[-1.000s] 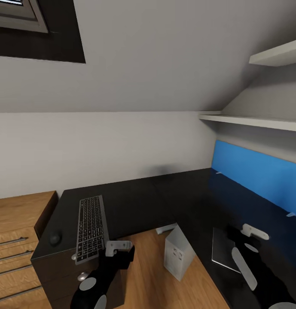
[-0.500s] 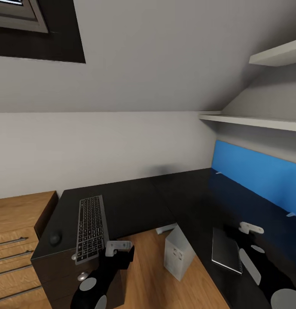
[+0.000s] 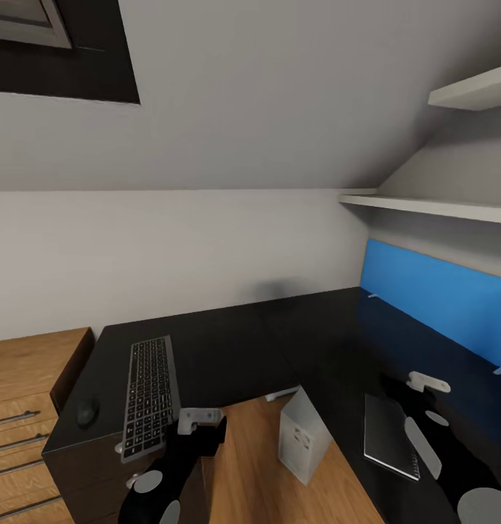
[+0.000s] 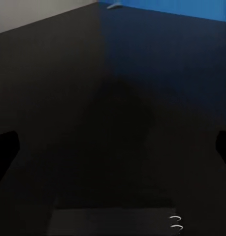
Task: In the bedroom, organize the workspace by keeping the computer under the desk, ensuring the monitor is on the desk, placing the keyboard on the desk next to the monitor, placing the mouse on the desk next to the keyboard, moving the folder from the swivel chair onto the desk next to the mouse, stacking the notebook on top of the folder with the pen on top of the notebook, and positioning the swivel chair next to the desk.
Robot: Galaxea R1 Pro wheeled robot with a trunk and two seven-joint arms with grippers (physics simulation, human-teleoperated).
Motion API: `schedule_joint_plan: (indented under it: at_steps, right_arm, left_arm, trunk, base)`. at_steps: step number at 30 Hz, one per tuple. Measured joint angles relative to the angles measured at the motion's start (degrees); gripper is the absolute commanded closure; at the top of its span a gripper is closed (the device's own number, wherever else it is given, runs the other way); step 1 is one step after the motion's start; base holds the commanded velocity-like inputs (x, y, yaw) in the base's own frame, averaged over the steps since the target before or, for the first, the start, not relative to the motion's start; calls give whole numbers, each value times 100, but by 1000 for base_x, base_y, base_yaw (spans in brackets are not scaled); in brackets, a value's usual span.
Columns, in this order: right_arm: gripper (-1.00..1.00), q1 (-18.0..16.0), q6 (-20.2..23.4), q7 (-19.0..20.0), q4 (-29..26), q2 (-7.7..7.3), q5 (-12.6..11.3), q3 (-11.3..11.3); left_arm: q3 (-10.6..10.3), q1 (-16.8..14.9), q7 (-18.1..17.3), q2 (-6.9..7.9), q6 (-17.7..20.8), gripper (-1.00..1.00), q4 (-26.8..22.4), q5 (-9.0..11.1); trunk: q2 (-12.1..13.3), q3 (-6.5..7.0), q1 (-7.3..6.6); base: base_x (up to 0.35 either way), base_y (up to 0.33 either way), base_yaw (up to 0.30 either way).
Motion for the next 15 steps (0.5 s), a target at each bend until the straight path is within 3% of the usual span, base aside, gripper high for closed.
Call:
schedule_joint_plan:
  at_steps: [3, 4, 11, 15]
  right_arm:
    - [-100, 0, -9, -115, 61, 2, 18, -60]
    - [-100, -45, 219, -267, 449, -14, -9, -59]
    - [-100, -170, 383, -358, 691, -30, -9, -54]
    - [-100, -452, 358, -360, 1240, -41, -12, -52]
  left_arm:
    - [-6, 0, 1, -2, -2, -100, -16, 6]
    - [-19, 0, 1, -5, -7, -100, -142, 8]
    - [-24, 0, -2, -15, -22, -100, -182, 9]
    - [-18, 0, -3, -11, -25, -100, -185, 9]
  trunk:
    - [0, 0, 2]
    - [1, -1, 3]
    - [0, 0, 3]
    - [1, 0, 3]
  base:
    - [116, 0, 0]
    - [7, 0, 0]
    - [2, 0, 0]
    - [7, 0, 0]
